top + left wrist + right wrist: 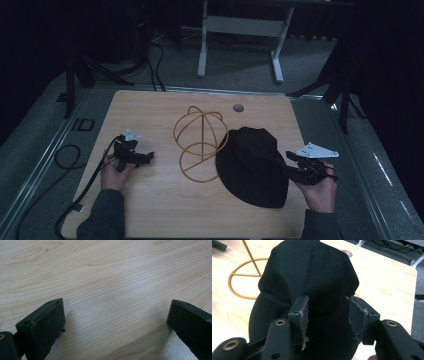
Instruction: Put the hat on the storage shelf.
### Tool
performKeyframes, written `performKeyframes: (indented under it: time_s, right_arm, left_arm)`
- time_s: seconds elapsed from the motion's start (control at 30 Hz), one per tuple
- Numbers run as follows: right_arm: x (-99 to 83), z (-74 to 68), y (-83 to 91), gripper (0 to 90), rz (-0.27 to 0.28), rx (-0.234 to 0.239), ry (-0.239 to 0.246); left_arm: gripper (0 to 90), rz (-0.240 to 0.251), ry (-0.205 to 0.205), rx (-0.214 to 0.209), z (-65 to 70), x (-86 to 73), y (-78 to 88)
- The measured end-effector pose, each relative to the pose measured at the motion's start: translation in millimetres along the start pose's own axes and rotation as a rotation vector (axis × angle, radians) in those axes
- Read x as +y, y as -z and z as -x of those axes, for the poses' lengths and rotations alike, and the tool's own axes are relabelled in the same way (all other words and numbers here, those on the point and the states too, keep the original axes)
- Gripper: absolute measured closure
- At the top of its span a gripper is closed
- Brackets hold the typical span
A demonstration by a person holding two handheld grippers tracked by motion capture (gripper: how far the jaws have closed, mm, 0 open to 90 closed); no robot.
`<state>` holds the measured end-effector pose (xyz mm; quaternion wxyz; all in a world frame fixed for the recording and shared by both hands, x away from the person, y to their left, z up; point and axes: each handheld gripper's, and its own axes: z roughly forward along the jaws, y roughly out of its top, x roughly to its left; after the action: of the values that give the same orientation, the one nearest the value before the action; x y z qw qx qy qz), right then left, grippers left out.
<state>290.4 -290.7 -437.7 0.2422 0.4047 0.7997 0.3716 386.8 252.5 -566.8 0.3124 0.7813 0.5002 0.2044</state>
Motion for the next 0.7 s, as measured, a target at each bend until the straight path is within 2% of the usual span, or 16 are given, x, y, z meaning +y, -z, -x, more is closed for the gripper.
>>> performKeyframes:
  time_s: [0.07,0.4,0.7]
  right_arm:
    - [3.1,0.0,1.5,49.3,-0.011,0.025,-0.007]
    - [9.3,0.6,3.7,45.6,-0.078,0.086,0.002]
    - [13.9,0.5,6.4,38.9,-0.096,0.104,0.008]
  left_arm:
    - [2.0,0.000,0.000,-0.001,-0.1,0.0,0.0]
    - [2.0,-0.001,0.000,-0.001,0.0,0.1,0.1]
    - [2.0,-0.001,0.000,0.000,0.0,0.0,0.1]
